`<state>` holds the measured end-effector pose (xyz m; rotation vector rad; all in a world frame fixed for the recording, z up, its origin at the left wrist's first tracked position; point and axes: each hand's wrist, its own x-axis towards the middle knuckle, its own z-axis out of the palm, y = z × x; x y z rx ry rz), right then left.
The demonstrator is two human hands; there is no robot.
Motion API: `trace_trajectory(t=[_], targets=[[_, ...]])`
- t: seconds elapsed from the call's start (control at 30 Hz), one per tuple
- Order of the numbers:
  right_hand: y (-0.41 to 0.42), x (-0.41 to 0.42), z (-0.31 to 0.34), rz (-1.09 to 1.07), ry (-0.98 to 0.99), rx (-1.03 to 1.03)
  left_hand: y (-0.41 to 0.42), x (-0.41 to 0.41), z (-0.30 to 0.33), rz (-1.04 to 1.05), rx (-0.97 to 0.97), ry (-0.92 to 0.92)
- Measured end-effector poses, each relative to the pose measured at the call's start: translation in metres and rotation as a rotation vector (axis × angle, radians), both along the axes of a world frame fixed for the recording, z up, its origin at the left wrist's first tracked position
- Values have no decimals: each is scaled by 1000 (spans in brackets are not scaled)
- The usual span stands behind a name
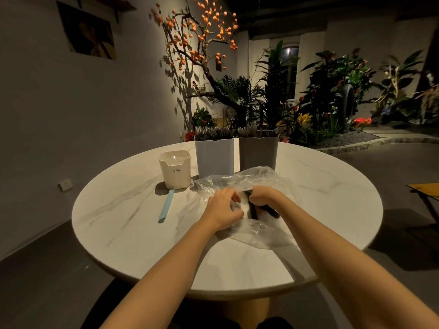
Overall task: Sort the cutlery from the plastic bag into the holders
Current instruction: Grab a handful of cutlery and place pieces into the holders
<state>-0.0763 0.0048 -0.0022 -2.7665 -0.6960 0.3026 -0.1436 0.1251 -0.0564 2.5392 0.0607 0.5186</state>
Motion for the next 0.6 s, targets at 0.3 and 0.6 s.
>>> trace_trajectory(t=[0.3, 0.6], targets=[[5, 7, -3, -43, 88, -43, 1, 3, -2, 42, 74, 45], [-4, 18, -2, -97, 187, 149, -1, 8, -5, 88, 153, 68]])
